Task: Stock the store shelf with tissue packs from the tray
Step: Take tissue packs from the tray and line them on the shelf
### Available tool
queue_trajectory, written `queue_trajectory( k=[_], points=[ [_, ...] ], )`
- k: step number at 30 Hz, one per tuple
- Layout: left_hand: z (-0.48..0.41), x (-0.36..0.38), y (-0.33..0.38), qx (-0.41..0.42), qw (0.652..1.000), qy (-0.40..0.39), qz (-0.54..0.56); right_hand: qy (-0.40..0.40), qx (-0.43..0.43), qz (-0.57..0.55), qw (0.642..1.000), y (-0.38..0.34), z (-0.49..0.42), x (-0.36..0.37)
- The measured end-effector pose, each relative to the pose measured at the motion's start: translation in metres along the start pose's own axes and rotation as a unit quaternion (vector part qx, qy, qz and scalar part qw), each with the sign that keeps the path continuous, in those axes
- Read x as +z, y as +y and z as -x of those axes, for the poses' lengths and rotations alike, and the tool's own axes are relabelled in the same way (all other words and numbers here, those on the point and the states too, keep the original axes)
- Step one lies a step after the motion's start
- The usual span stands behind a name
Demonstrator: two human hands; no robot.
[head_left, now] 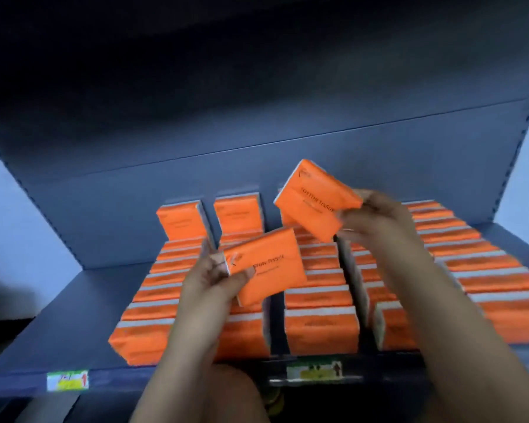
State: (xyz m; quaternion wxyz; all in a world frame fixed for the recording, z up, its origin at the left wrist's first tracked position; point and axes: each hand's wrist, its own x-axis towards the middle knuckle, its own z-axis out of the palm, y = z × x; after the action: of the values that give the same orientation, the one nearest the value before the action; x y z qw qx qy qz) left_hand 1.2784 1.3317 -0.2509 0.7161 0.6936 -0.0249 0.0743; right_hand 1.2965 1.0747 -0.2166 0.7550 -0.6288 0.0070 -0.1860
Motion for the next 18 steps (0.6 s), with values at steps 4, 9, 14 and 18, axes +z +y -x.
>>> queue_trajectory(
  k=[4,9,14,18],
  points=[
    [-0.019,0.054,0.004,0.024,0.999,-0.026,-0.015,0.081,-0.003,-0.016,0.997,-0.001,-0.026,-0.045],
    [-0.050,0.105,0.007,0.036,0.997,-0.053,-0.043,0.141,-0.013,0.007,0.990,-0.003,-0.052,-0.082],
    [-0.091,0.152,0.008,0.057,0.989,-0.062,-0.124,0.215,-0.035,0.113,0.969,-0.003,-0.073,-0.113],
    [-0.119,0.193,0.008,0.056,0.980,-0.076,-0.172,0.298,-0.050,0.168,0.938,0.003,-0.081,-0.130]
  ],
)
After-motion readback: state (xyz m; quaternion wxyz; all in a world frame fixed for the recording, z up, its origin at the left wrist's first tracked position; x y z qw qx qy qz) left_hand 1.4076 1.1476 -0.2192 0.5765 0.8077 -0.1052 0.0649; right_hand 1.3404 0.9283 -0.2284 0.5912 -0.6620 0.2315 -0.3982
